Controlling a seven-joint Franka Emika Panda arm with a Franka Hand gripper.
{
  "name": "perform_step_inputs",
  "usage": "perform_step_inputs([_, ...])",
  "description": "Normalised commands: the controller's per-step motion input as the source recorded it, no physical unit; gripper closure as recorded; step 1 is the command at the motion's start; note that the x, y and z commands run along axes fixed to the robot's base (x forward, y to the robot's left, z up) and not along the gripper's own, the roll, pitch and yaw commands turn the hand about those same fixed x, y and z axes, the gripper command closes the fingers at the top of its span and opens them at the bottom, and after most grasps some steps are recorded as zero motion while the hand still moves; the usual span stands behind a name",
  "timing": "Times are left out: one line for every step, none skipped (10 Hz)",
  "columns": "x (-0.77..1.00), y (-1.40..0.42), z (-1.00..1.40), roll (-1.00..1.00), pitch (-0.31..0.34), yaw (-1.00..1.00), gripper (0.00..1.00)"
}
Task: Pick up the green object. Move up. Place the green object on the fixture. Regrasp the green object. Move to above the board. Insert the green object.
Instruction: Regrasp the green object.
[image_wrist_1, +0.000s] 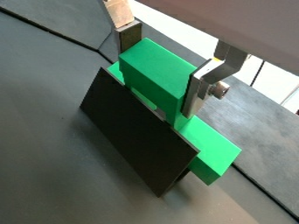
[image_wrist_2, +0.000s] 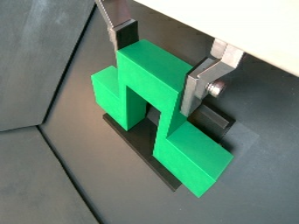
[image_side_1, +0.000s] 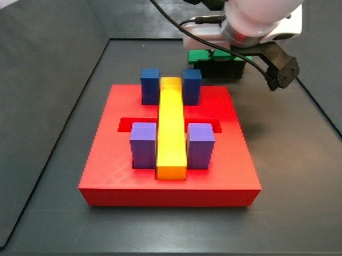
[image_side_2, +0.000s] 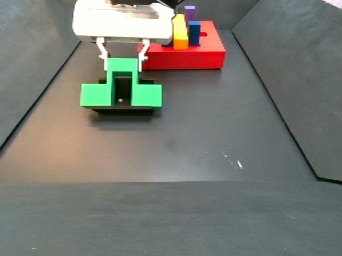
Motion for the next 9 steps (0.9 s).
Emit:
perform_step_inputs([0.00,0.00,0.00,0.00,0.000,0.00,1.00])
perform_step_inputs([0.00,0.00,0.00,0.00,0.000,0.00,1.00])
perform_step_inputs([0.00,0.00,0.00,0.00,0.000,0.00,1.00])
perform_step_inputs([0.00,0.00,0.00,0.00,0.000,0.00,1.00])
perform_step_inputs([0.00,0.00,0.00,0.00,0.000,0.00,1.00])
perform_step_inputs([0.00,0.00,0.00,0.00,0.000,0.00,1.00])
perform_step_inputs([0.00,0.00,0.00,0.00,0.000,0.00,1.00])
perform_step_inputs([0.00,0.00,0.00,0.00,0.000,0.00,1.00])
perform_step_inputs([0.00,0.00,0.00,0.00,0.000,0.00,1.00])
